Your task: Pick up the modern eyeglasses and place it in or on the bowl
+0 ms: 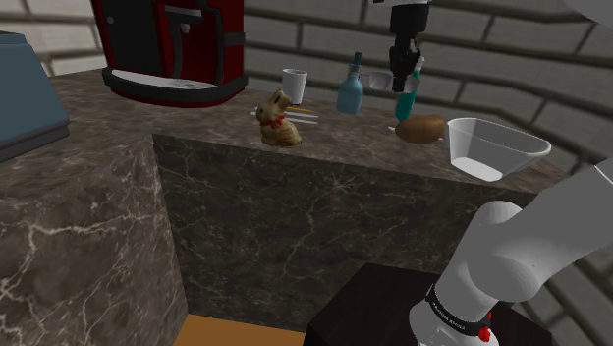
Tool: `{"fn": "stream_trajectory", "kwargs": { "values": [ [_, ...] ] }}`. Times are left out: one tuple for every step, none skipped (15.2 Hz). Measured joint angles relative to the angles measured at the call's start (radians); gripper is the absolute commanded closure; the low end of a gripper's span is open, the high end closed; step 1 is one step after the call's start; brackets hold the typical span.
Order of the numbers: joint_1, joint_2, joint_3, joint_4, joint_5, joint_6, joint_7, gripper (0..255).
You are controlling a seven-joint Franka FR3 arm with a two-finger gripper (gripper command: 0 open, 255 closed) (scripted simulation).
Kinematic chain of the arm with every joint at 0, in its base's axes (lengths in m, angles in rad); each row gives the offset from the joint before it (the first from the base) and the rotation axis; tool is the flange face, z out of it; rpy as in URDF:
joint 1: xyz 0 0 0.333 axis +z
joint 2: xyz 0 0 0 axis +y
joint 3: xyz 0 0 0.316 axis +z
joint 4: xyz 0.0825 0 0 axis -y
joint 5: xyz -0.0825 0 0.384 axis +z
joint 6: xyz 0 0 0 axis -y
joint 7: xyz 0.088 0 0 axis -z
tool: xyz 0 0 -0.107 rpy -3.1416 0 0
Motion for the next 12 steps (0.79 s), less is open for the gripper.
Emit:
{"fn": "stream_trajectory", "kwargs": {
  "values": [
    [-0.005,-0.032,-0.008,-0.025,-0.01,-0.005,-0.013,255],
    [-0.009,-0.057,-0.015,-0.042,-0.018,-0.01,-0.026,255],
    [-0.013,-0.085,-0.022,-0.064,-0.027,-0.015,-0.037,255],
    [-0.017,-0.112,-0.029,-0.08,-0.038,-0.024,-0.05,255],
    [-0.021,-0.15,-0.034,-0.112,-0.047,-0.028,-0.06,255],
    [-0.026,-0.184,-0.043,-0.139,-0.06,-0.032,-0.075,255],
    [-0.03,-0.209,-0.049,-0.153,-0.07,-0.041,-0.085,255],
    [-0.034,-0.229,-0.059,-0.162,-0.082,-0.049,-0.101,255],
    [-0.039,-0.261,-0.066,-0.181,-0.095,-0.059,-0.115,255],
    [-0.044,-0.296,-0.075,-0.197,-0.11,-0.073,-0.132,255],
    [-0.048,-0.319,-0.081,-0.209,-0.121,-0.082,-0.144,255],
    [-0.052,-0.344,-0.092,-0.221,-0.137,-0.091,-0.161,255]
  ]
}}
